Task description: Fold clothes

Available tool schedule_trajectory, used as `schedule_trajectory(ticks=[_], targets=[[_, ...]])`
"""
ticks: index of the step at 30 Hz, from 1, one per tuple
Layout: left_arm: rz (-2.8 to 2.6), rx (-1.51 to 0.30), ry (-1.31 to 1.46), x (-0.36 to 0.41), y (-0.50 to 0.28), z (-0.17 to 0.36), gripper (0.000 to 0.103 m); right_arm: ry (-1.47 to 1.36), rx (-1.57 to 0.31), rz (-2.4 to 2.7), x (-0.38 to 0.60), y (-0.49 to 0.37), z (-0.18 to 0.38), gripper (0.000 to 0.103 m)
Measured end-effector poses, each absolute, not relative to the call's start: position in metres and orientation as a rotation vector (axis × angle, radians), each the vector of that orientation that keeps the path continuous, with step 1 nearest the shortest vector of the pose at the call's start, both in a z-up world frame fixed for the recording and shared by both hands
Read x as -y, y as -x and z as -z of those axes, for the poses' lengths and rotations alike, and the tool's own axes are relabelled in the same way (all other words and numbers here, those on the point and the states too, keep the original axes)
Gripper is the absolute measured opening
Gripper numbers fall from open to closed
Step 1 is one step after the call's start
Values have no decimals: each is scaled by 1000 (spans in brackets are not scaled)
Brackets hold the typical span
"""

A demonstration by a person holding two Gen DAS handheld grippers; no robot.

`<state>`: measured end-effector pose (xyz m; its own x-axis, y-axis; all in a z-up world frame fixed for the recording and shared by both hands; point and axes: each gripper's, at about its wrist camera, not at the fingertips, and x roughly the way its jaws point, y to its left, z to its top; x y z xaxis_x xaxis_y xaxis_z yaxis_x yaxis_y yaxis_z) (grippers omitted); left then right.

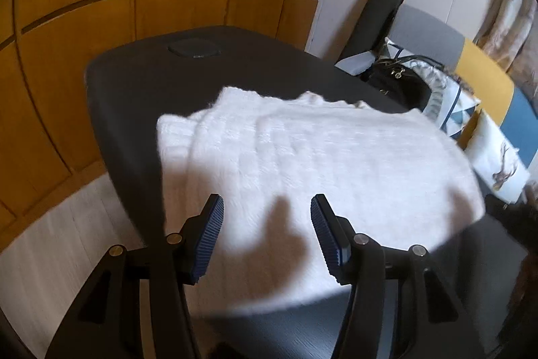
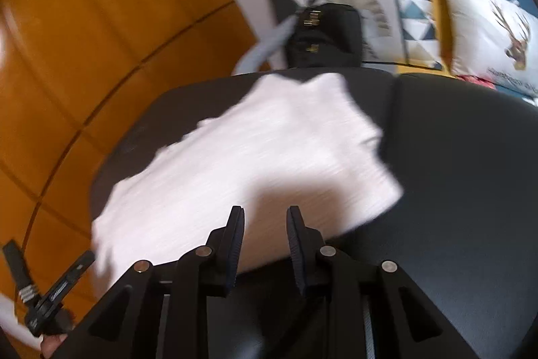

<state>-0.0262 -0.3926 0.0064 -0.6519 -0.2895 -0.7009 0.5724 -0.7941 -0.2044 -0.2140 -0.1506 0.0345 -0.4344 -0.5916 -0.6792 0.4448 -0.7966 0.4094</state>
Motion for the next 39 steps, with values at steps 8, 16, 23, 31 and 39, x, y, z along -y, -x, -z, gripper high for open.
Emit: schedule_trajectory(ticks=[8, 16, 23, 31, 39], targets=[[2391, -551, -906, 352, -17, -50, 61, -1006, 53, 2170, 181, 111, -69, 26], [2356, -473, -861, 322, -50, -81, 61, -873, -51, 2135, 191, 47, -92, 26], [2353, -359, -822, 305, -57, -93, 61, -837, -76, 2115, 192, 30, -98, 26], [2354, -333, -819, 298, -56, -95, 61, -837, -74, 2108, 189, 30, -98, 26], [2362, -377, -736, 301, -62, -92, 61, -860, -61, 2108, 187, 34, -93, 26]])
